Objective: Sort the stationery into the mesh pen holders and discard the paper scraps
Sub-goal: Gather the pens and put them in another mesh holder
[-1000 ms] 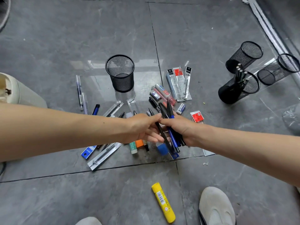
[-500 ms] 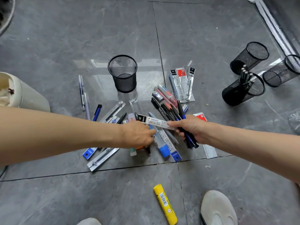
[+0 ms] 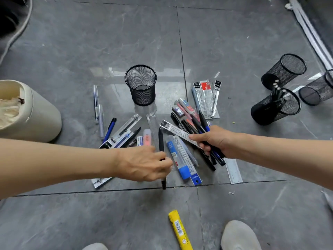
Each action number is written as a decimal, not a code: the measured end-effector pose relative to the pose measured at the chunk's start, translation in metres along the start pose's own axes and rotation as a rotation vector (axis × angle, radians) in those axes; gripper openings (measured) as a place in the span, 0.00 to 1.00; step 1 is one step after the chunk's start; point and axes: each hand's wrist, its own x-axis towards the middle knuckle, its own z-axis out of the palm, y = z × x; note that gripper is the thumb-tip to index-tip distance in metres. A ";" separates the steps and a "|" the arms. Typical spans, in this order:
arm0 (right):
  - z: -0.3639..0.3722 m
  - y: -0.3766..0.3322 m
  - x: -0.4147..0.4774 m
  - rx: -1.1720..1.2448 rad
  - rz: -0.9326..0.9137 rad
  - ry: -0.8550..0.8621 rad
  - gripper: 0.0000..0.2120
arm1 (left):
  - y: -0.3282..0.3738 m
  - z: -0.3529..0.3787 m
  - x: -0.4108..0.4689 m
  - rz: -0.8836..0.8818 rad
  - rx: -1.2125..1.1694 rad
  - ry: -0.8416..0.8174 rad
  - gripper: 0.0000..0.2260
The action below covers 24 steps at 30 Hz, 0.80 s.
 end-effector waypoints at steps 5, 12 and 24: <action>0.005 -0.023 0.005 0.008 -0.044 -0.003 0.13 | -0.014 -0.012 0.013 -0.131 -0.067 0.190 0.12; 0.003 -0.018 0.000 0.234 -0.001 -0.155 0.14 | -0.041 -0.020 0.076 -0.173 -0.171 0.363 0.10; -0.074 0.020 0.000 0.267 0.062 0.135 0.14 | -0.061 0.041 0.097 -0.393 -0.236 0.126 0.11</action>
